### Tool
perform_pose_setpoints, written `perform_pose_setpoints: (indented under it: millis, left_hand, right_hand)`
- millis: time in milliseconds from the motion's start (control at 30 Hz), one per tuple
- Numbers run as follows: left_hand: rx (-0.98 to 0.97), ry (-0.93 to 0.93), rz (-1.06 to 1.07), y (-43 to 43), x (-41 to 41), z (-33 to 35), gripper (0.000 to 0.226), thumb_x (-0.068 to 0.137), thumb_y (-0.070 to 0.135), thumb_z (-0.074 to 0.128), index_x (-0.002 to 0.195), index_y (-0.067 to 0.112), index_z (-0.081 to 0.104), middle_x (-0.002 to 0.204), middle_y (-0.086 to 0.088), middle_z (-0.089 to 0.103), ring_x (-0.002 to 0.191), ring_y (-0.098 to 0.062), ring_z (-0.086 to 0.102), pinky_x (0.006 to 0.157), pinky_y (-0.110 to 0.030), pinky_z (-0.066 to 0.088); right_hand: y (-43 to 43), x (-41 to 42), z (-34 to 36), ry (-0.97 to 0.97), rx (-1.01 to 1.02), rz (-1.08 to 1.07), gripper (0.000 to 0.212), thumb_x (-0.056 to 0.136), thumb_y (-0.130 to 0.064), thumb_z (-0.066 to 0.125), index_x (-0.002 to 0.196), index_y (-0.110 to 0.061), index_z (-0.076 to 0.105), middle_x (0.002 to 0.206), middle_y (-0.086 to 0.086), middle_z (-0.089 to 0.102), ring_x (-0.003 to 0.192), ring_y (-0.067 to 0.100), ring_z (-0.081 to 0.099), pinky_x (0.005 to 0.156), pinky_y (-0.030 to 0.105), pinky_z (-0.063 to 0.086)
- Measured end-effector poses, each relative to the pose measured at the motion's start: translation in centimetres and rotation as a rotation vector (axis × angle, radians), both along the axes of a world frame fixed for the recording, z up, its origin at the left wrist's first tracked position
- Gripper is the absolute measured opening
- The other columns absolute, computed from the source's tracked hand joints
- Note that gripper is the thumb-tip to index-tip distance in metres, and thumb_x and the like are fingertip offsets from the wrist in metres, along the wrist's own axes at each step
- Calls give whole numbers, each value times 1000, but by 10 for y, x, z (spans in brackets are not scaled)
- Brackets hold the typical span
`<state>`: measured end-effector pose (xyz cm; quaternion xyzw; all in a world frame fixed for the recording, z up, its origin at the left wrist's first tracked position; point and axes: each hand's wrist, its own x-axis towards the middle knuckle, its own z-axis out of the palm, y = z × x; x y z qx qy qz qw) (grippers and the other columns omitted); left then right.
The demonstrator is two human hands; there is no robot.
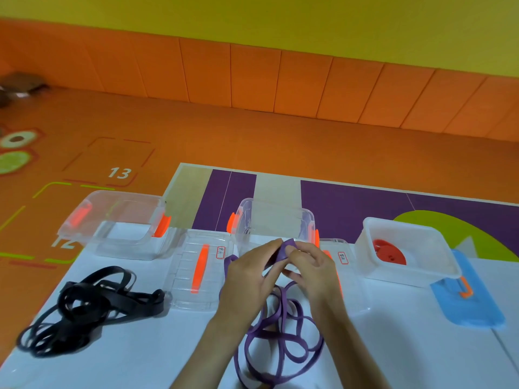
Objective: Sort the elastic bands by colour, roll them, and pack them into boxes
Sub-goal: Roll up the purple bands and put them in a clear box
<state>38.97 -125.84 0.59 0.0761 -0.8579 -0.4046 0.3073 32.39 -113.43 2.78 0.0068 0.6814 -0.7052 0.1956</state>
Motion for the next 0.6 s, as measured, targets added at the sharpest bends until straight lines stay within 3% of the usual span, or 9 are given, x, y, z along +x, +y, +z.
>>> perform_pose_setpoints:
  millis: [67, 167, 267, 400, 533, 600]
  left_hand:
    - [-92, 25, 5, -3, -1, -4, 28, 95, 19, 74, 121, 10, 77, 109, 4, 80, 99, -7, 69, 91, 0, 42]
    - [31, -21, 18, -5, -2, -3, 28, 94, 23, 80, 121, 17, 78, 110, 9, 80, 100, 1, 70, 90, 0, 43]
    - [129, -38, -22, -7, -1, -5, 34, 91, 32, 83, 124, 25, 77, 114, 21, 78, 104, 10, 68, 91, -3, 46]
    - [198, 18, -42, -9, 0, -7, 29, 89, 29, 85, 118, 30, 80, 110, 27, 77, 99, 2, 74, 87, -8, 51]
    - [495, -89, -103, -16, -1, -4, 28, 88, 24, 84, 113, 37, 82, 104, 19, 81, 98, -7, 78, 84, -12, 55]
    - [596, -117, -140, -19, -2, -3, 25, 88, 25, 83, 110, 35, 83, 102, 13, 82, 97, -11, 79, 82, -13, 55]
  right_hand:
    - [1, 0, 3, 139, 89, 47, 11, 91, -16, 82, 102, -15, 79, 94, 3, 82, 93, 21, 79, 88, 31, 63]
    - [1, -1, 2, 160, 81, 28, 16, 86, -16, 86, 100, -19, 78, 88, 2, 82, 84, 17, 80, 76, 22, 61]
    - [0, -4, -2, -32, -70, -32, 18, 95, -18, 77, 111, -12, 72, 89, 13, 81, 84, 27, 81, 82, 36, 65]
    - [4, -8, -9, -161, -89, 72, 26, 104, -29, 65, 114, -5, 69, 92, 22, 80, 90, 36, 80, 84, 43, 65]
    - [18, -17, -2, 26, 89, 238, 36, 90, -51, 70, 111, -22, 76, 98, 4, 80, 93, 24, 77, 76, 30, 64]
    - [26, -23, 2, 97, 85, 300, 17, 93, -38, 74, 109, -33, 79, 99, 3, 78, 87, 22, 76, 78, 33, 65]
